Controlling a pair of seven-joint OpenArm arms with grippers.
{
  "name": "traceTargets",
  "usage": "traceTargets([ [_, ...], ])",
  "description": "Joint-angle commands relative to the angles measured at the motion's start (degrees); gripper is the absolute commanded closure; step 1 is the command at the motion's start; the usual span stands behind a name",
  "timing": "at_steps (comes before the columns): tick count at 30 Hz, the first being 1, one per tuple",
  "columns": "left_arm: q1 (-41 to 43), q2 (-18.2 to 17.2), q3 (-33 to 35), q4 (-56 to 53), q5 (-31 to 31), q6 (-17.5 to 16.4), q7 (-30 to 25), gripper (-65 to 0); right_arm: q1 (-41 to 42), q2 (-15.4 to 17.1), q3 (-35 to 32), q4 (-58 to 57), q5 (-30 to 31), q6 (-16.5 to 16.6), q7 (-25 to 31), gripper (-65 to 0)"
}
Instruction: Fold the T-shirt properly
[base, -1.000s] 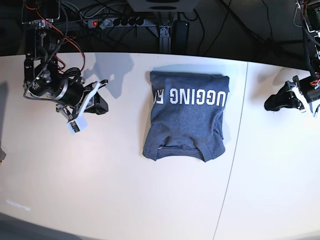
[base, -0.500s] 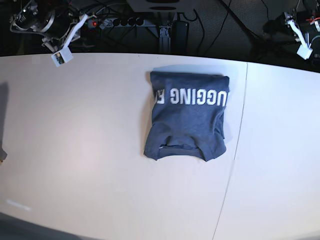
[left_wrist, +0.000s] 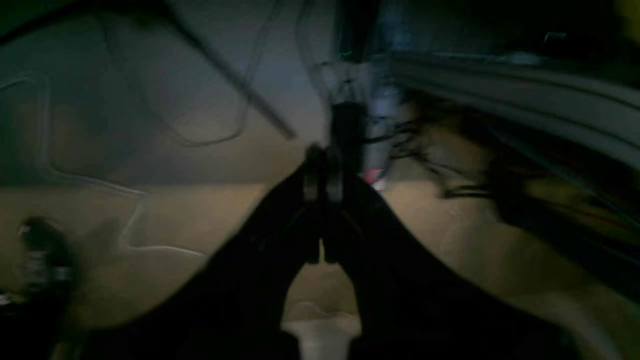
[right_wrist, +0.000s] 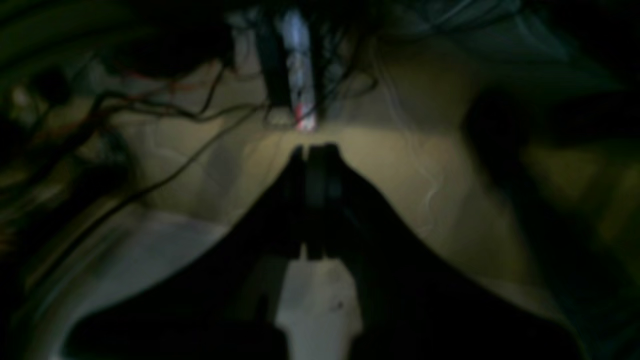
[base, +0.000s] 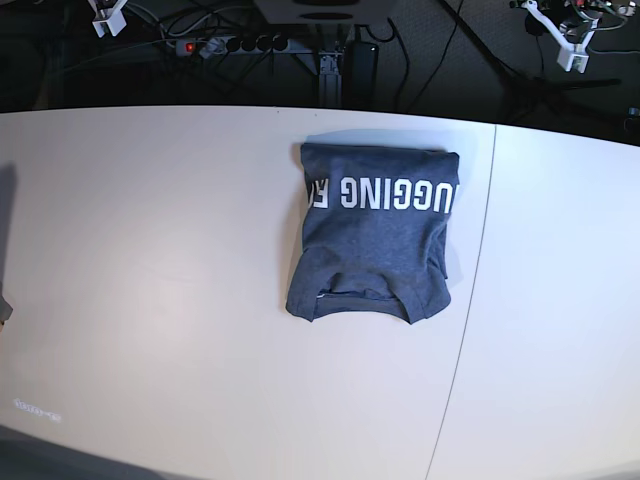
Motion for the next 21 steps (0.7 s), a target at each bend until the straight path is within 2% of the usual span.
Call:
traceTargets([
  [1, -2.1, -0.5, 2.1, -2.4, 2.1, 2.8, -1.7, 0.0, 2.0, 0.6, 0.3, -4.4, -0.3, 1.9, 0.2, 0.0],
  [3, -7.5, 0.9, 7.2, -10.3, 7.7, 6.4, -4.1, 0.0, 7.6, 0.6, 0.3, -15.7, -1.8, 1.9, 1.5, 0.0],
  [7, -19.7, 4.8, 16.5, -30.4, 13.3, 9.9, -10.4, 0.0, 18.8, 0.5, 0.3, -33.7, -2.4, 1.7, 2.5, 0.0],
  [9, -25.6, 6.8, 20.1, -41.3, 15.6, 12.1, -12.3, 0.0, 22.5, 0.4, 0.3, -39.2, -2.4, 1.7, 1.6, 0.0],
  [12, -31.5, 8.0, 24.0, -52.5, 15.7, 12.1, -16.4, 0.0, 24.6, -0.3, 0.4, -42.0, -2.3, 1.4, 1.7, 0.0],
  [15, -33.3, 8.4, 25.5, -53.4, 13.7, 10.2, -15.0, 0.0, 25.3, -1.0, 0.4, -41.1, -2.3, 1.3, 2.6, 0.0],
  [19, -32.6, 8.4, 25.6, -49.5, 13.7, 10.0, -14.7, 0.0, 25.4, -1.2, 0.4, -39.1, -2.3, 1.3, 3.1, 0.0],
  [21, -32.1, 8.4, 25.6, -48.0, 13.7, 10.0, -14.7, 0.0, 25.3, -1.2, 0.4, -37.8, -2.3, 1.3, 5.9, 0.0],
])
